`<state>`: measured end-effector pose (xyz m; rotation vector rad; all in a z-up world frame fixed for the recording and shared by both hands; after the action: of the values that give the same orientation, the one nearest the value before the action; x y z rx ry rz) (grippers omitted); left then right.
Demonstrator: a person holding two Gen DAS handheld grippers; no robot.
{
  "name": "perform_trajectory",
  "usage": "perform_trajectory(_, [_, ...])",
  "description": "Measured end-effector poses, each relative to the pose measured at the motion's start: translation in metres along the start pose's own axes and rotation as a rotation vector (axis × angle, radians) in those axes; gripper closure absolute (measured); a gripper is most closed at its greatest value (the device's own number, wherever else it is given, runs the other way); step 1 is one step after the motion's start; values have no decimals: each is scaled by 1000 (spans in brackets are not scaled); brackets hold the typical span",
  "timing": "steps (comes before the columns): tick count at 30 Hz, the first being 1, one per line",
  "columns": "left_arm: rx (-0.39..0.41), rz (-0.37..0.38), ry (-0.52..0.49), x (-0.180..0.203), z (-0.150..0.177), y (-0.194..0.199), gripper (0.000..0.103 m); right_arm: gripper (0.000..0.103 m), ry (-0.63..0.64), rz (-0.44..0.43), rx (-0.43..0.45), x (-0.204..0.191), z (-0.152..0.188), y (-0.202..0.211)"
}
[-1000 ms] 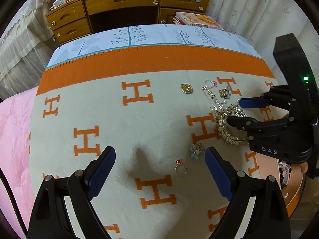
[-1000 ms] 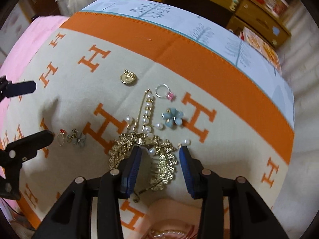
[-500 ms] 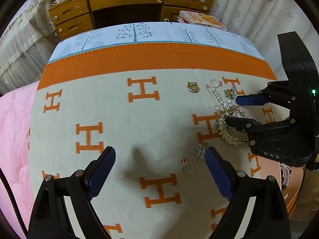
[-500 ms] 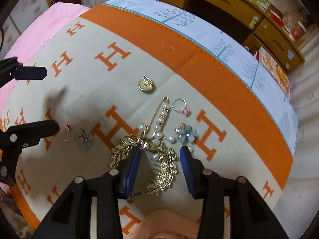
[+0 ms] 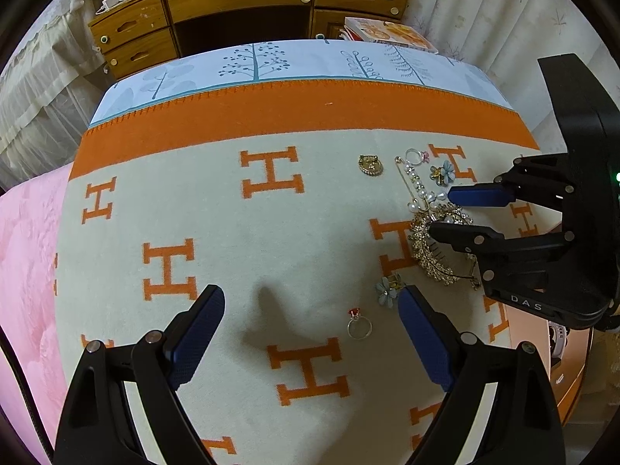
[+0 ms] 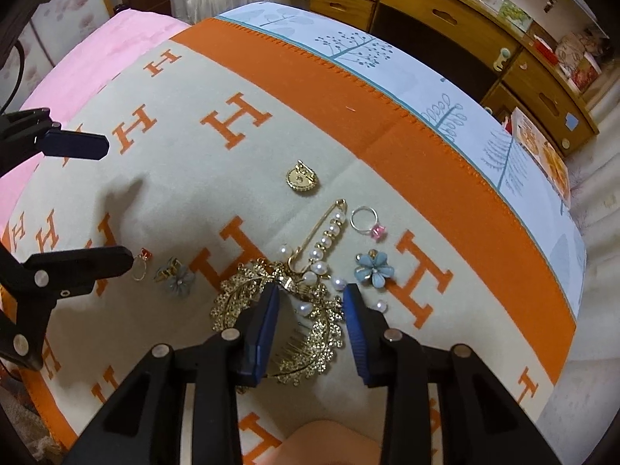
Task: Organize jewelry
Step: 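Close the right tool on the gold leaf necklace and lift it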
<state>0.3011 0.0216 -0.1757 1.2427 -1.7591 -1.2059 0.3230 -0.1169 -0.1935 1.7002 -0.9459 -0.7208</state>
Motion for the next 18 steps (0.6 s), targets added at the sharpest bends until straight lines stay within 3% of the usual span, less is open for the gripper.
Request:
perform_trajectory(8, [-8, -4, -3, 1, -1, -2, 13, 68, -67, -30, -125, 4, 11, 2])
perform_trajectory(18, [-4, -9, -20, 8, -3, -2, 13, 69, -56, -15, -79, -8, 11, 3])
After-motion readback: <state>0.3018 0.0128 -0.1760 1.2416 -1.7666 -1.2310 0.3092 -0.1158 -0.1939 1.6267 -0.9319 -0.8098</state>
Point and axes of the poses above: each gripper's, at about its wrist camera, not at the fingertips, and y roughly against the way its jaws point, x to its right, z to its underside, the point moved 2 cm from there along -y, roughly the way its jaws point, and after that the axes turned 12 degrees about -y, right-handed, at the moved point
